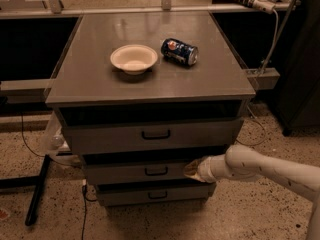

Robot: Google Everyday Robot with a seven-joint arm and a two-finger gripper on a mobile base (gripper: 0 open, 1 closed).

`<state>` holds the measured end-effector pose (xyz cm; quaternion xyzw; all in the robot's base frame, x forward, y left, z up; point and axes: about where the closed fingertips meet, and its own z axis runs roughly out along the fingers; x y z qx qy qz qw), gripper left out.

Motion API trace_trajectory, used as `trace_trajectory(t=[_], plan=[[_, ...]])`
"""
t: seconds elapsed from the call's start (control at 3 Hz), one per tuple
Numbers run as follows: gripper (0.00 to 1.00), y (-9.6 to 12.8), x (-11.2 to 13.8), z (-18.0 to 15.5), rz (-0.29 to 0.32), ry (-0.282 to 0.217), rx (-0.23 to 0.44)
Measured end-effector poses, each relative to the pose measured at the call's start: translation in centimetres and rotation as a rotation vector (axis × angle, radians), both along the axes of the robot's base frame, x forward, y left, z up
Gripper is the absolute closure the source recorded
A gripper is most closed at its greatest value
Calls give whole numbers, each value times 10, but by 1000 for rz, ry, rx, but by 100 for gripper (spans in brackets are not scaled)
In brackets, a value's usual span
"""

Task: Close middle drawer

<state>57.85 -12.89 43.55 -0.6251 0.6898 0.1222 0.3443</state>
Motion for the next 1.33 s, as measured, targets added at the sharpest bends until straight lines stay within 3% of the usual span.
trace_trajectory(t=[0.33,0.67,1.0,1.33], plan=[[35,-3,-57,16,64,28,28],[12,-9,-74,11,60,49,33],[0,-9,-74,11,61,49,33],[0,-9,-74,11,61,49,33]])
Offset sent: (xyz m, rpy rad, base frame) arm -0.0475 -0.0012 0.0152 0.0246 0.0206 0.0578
